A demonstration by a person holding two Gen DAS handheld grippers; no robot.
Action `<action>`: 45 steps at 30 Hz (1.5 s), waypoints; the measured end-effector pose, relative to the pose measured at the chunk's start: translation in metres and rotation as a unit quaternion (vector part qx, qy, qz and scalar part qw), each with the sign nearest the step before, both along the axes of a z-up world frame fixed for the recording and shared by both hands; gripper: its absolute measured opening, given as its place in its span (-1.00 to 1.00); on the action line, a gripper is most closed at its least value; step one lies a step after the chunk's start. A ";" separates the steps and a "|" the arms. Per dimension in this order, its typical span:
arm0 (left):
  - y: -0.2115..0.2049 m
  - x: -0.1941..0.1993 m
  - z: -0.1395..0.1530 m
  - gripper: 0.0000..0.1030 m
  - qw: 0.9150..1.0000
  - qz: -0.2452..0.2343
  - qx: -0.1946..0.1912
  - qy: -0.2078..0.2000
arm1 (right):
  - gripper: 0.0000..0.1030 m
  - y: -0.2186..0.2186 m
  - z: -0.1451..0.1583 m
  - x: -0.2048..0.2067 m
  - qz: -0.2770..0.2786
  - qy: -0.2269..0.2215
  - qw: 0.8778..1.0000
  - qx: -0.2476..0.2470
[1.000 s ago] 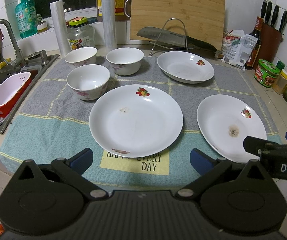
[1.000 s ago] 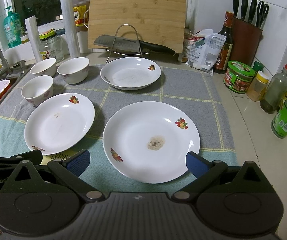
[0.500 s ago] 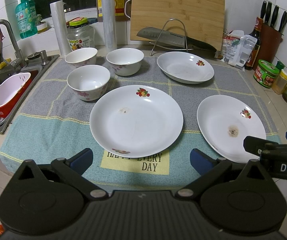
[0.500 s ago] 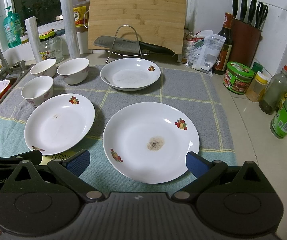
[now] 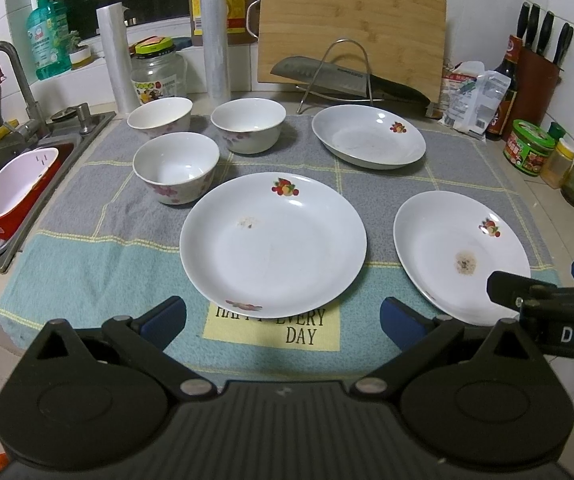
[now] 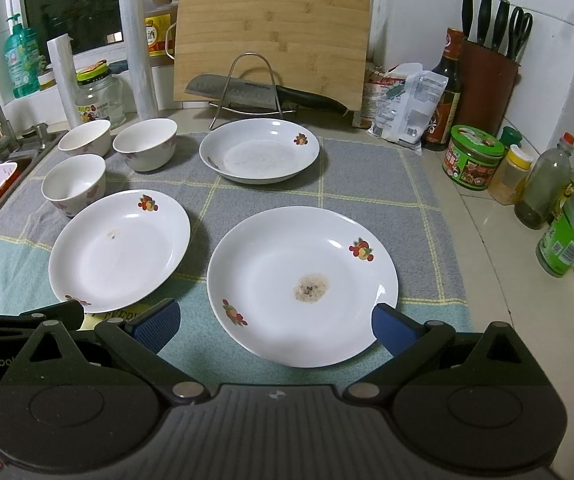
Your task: Organize plates and bowls
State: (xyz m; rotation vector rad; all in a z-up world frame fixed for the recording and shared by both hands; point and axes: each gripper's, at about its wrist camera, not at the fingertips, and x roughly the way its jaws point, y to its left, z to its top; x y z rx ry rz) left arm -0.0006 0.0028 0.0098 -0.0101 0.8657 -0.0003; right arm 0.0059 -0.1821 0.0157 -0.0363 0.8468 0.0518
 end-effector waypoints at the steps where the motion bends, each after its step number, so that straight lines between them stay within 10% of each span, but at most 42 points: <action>1: 0.000 0.000 0.000 0.99 1.000 -0.001 0.000 0.000 | 1.00 0.000 0.000 0.000 -0.001 0.000 1.000 0.000; 22: 0.013 0.001 -0.008 0.99 0.995 -0.093 -0.019 -0.044 | 1.00 0.005 0.006 -0.011 -0.012 -0.042 0.999 -0.009; 45: -0.048 0.002 -0.052 0.99 0.966 -0.249 -0.035 -0.061 | 1.00 -0.060 -0.020 -0.027 -0.091 -0.034 0.995 -0.008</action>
